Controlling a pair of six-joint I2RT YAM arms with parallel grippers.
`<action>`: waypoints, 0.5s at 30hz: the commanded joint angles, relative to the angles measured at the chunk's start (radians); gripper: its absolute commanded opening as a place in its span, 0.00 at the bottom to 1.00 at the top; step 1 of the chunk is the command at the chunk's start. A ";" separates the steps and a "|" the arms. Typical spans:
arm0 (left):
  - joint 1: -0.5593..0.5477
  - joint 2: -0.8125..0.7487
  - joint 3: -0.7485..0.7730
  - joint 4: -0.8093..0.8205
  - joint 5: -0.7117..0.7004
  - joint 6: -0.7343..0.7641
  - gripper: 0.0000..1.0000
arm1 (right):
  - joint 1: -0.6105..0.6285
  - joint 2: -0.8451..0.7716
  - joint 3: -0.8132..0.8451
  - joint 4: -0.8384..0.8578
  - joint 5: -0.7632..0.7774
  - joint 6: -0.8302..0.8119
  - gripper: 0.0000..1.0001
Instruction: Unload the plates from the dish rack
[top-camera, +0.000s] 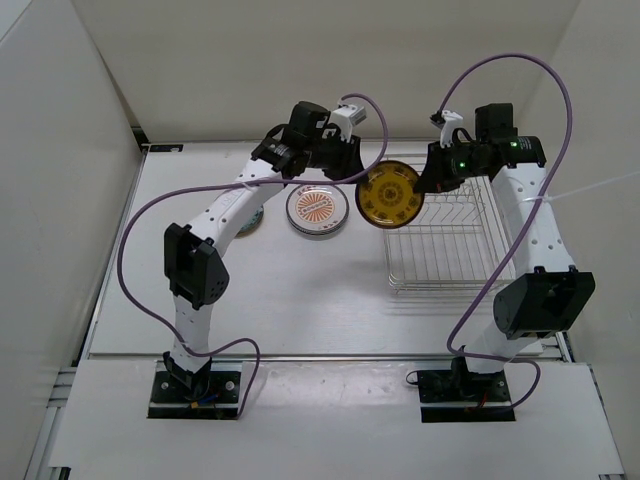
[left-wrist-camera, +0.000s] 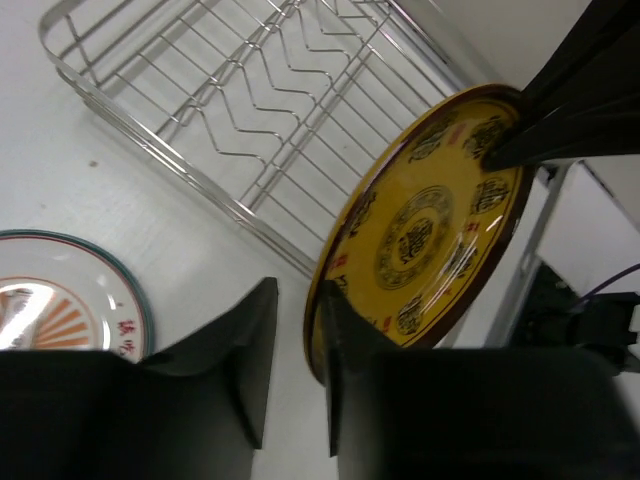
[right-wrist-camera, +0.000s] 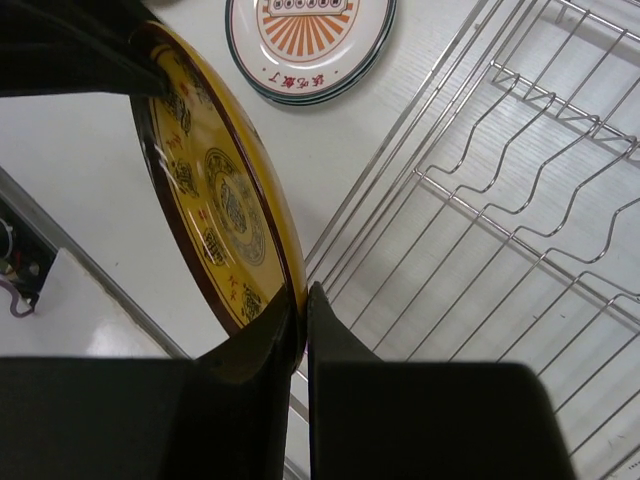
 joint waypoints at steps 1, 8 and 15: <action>-0.002 -0.033 0.028 -0.008 0.006 -0.005 0.28 | -0.001 -0.006 -0.004 -0.006 -0.030 -0.008 0.00; -0.037 -0.010 0.028 -0.008 0.006 -0.005 0.25 | 0.018 -0.006 -0.004 -0.006 -0.030 -0.008 0.00; -0.065 -0.024 0.026 -0.027 -0.147 -0.014 0.11 | 0.018 -0.015 -0.024 -0.006 0.003 -0.008 0.47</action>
